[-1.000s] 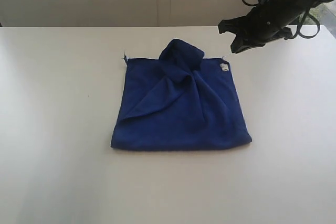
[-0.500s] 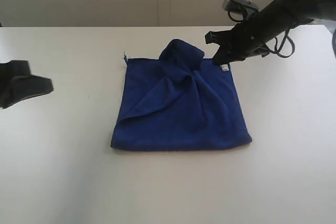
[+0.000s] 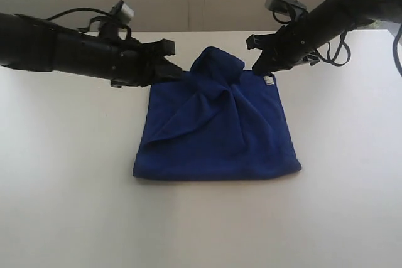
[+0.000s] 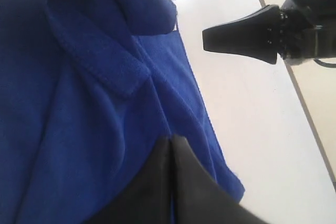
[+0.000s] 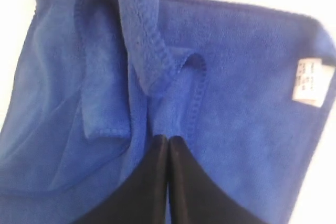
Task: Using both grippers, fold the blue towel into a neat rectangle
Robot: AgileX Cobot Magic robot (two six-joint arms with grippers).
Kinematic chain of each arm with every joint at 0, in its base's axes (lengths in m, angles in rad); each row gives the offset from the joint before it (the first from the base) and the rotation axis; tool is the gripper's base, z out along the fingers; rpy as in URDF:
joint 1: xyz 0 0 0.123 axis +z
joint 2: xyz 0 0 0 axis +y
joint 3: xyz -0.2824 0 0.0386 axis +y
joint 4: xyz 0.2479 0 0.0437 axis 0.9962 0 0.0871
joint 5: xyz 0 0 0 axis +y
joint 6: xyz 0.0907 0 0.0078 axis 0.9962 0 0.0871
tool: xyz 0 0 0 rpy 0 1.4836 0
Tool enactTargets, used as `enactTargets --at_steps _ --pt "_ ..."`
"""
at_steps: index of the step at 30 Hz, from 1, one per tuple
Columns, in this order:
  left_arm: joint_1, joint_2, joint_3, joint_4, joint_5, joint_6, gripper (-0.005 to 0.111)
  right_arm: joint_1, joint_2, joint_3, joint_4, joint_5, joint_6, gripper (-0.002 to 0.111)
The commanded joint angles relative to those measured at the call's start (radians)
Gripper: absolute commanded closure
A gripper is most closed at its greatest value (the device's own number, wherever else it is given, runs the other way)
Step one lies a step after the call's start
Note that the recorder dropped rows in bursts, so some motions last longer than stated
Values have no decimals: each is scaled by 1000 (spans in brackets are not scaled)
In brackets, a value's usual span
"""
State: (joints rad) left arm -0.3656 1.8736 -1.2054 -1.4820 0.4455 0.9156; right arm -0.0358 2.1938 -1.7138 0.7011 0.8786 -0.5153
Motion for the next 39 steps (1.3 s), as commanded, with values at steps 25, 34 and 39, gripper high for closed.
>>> enactTargets --at_steps 25,34,39 --pt "-124 280 -297 148 -20 -329 58 -23 30 -31 2 11 -14 108" --pt "-124 280 -297 117 -110 -340 47 -23 65 -31 5 16 -12 108" --pt "-126 313 -299 33 -118 -340 47 -23 64 -31 17 10 -12 108"
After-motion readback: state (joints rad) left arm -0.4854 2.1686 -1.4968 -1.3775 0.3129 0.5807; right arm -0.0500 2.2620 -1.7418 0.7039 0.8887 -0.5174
